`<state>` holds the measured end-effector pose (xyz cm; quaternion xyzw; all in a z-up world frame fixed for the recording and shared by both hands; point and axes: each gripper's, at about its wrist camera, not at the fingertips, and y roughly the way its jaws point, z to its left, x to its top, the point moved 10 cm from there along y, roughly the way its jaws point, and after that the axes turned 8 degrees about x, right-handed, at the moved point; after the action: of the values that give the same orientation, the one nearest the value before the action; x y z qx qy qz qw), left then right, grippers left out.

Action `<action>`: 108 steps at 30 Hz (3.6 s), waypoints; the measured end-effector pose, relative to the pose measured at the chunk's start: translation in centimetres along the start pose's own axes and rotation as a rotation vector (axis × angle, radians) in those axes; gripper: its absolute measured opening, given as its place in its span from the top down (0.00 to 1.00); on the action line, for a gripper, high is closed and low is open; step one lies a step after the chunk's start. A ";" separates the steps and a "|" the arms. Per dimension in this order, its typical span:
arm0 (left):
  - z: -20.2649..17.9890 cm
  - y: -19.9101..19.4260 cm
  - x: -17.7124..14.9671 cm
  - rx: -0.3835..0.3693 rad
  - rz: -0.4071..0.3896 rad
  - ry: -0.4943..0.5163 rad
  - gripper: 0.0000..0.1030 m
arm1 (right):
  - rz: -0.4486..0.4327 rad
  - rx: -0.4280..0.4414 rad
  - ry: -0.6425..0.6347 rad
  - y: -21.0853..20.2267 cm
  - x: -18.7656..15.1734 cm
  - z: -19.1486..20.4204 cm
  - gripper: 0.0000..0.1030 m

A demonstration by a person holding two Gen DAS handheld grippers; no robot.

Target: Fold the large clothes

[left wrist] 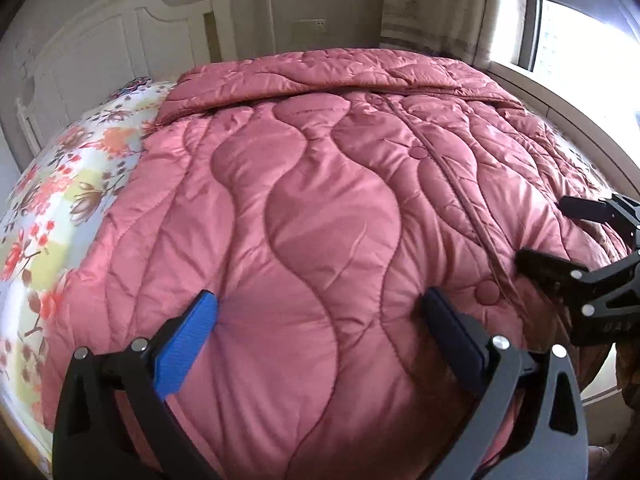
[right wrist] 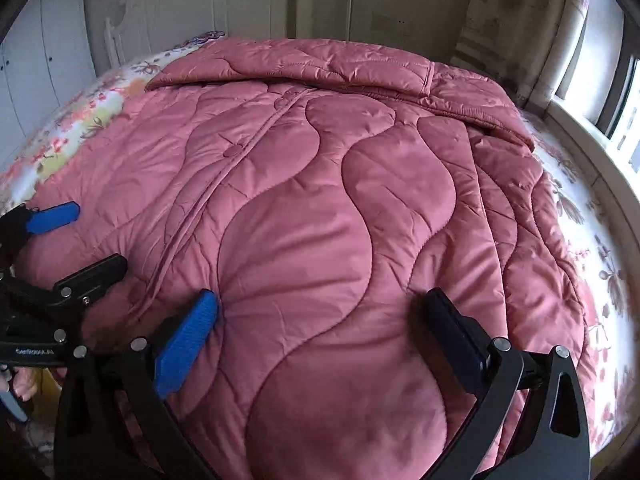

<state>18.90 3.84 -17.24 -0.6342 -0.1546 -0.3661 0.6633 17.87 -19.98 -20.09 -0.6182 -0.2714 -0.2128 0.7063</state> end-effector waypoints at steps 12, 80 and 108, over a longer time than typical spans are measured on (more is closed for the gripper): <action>10.9 -1.6 -4.0 0.155 -0.028 -0.170 0.02 | -0.087 -0.037 0.174 -3.7 -5.3 -8.5 0.04; 7.4 -8.1 -4.7 -0.338 -0.094 -0.268 0.82 | -0.210 0.211 0.331 -6.8 -7.3 -8.3 0.75; 16.6 6.8 12.5 -0.457 0.109 -0.775 0.56 | -0.131 0.377 0.564 -0.3 12.9 -13.3 0.67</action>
<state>36.42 15.56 -11.37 -0.8618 -0.2729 -0.0910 0.4179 29.16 -32.75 -12.69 -0.3749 -0.1389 -0.3663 0.8402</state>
